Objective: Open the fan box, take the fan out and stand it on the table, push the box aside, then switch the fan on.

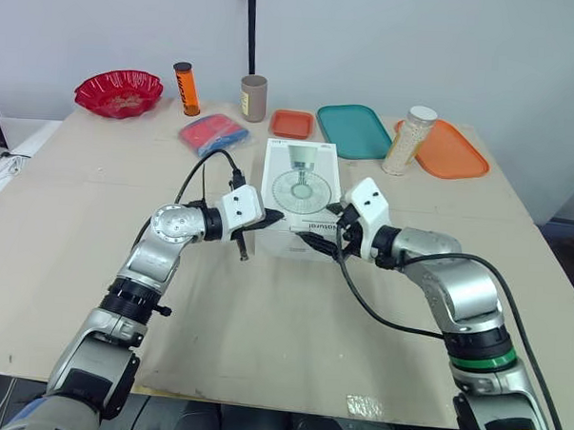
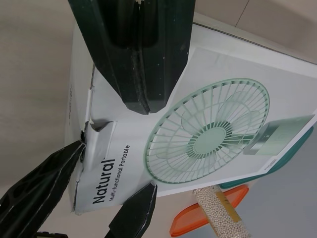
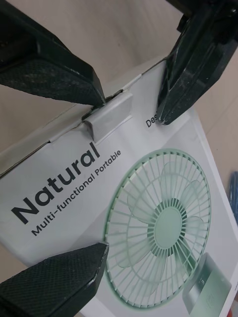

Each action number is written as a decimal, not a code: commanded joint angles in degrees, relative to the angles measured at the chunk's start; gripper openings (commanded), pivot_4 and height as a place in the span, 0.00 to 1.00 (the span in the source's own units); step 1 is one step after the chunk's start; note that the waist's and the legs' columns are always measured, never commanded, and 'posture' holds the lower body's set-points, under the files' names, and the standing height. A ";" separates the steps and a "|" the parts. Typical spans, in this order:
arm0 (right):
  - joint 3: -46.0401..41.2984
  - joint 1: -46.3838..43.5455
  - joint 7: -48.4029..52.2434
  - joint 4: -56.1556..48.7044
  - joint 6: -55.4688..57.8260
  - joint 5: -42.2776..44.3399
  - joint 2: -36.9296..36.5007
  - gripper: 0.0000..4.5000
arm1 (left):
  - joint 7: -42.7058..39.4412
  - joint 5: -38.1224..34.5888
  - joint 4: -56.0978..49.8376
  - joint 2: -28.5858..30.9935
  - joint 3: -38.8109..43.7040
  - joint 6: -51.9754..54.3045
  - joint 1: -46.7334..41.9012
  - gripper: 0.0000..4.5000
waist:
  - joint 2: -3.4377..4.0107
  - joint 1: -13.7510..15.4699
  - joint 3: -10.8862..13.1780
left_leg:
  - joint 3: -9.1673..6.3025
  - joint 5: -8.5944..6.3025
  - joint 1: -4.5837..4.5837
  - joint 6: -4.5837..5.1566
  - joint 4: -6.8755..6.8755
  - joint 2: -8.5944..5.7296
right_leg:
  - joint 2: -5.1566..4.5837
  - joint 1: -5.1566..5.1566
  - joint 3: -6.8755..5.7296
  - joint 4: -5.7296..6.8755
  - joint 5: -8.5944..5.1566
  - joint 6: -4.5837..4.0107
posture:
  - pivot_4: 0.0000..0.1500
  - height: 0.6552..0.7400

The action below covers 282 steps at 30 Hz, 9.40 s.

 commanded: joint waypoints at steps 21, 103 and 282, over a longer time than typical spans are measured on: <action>-9.78 3.91 2.92 -8.33 4.15 12.26 -2.17 1.00 | -2.02 1.74 2.09 1.25 -2.42 1.03 2.15 0.02 | 0.00 -0.08 0.00 | -0.01 -0.02 -0.02 0.03 -0.15 -0.02 | 0.00 0.00 0.02 -0.08 -0.06 0.00 | 1.00 0.99; -0.59 17.64 12.66 -8.20 -8.46 7.43 -10.45 1.00 | -2.33 0.38 4.07 3.72 -0.23 0.17 -1.11 0.02 | 0.02 -0.75 0.14 | -0.03 0.03 0.19 0.07 -0.21 -0.04 | 0.01 0.16 0.03 -0.05 -0.30 0.34 | 1.00 0.99; 5.92 8.54 7.12 -8.33 3.72 -4.12 -5.68 0.00 | 5.22 -2.38 2.98 5.26 2.00 4.61 2.27 0.00 | 0.16 -0.84 0.21 | -0.07 0.06 0.17 0.05 -0.30 -0.11 | -0.04 0.11 0.03 -0.04 -0.19 0.07 | 1.00 0.99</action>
